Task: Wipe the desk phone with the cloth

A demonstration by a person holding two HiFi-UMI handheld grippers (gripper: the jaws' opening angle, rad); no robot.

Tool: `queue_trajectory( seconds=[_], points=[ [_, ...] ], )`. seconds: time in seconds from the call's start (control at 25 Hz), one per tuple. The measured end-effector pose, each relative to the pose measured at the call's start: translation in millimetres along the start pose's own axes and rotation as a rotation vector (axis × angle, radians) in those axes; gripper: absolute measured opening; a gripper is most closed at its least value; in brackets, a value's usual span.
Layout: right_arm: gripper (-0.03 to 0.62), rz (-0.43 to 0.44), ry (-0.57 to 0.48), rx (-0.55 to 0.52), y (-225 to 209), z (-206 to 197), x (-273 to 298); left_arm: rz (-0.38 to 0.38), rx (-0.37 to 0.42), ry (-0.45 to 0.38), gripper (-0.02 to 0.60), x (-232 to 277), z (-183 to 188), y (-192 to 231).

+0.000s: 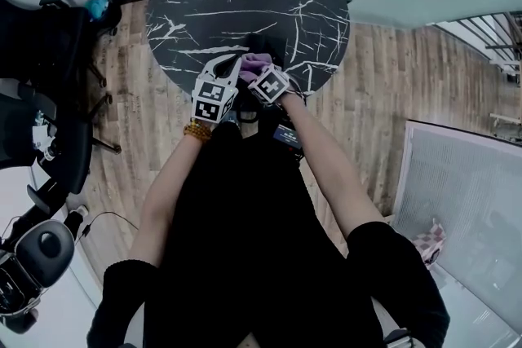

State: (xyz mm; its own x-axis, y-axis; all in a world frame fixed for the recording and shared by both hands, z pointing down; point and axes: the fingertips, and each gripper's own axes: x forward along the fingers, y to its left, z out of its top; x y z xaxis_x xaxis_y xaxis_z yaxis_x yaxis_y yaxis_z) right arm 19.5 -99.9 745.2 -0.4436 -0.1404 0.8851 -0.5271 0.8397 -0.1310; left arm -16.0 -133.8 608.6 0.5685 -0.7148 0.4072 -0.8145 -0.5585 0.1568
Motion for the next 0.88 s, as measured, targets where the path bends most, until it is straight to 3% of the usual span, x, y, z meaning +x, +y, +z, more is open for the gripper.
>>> queue_trajectory(
  seconds=[0.6, 0.8, 0.88],
  points=[
    [0.057, 0.088, 0.072, -0.005, 33.7, -28.1, 6.7, 0.0, 0.002, 0.017, 0.018, -7.9, -9.5, -6.1],
    [0.057, 0.08, 0.007, -0.062, 34.9, -29.4, 6.7, -0.002, 0.009, 0.024, 0.018, -9.0, -11.6, -8.2],
    [0.057, 0.111, -0.075, -0.098, 41.7, -28.6, -1.1, -0.004, 0.014, 0.024, 0.018, -10.0, -12.0, -9.7]
  ],
)
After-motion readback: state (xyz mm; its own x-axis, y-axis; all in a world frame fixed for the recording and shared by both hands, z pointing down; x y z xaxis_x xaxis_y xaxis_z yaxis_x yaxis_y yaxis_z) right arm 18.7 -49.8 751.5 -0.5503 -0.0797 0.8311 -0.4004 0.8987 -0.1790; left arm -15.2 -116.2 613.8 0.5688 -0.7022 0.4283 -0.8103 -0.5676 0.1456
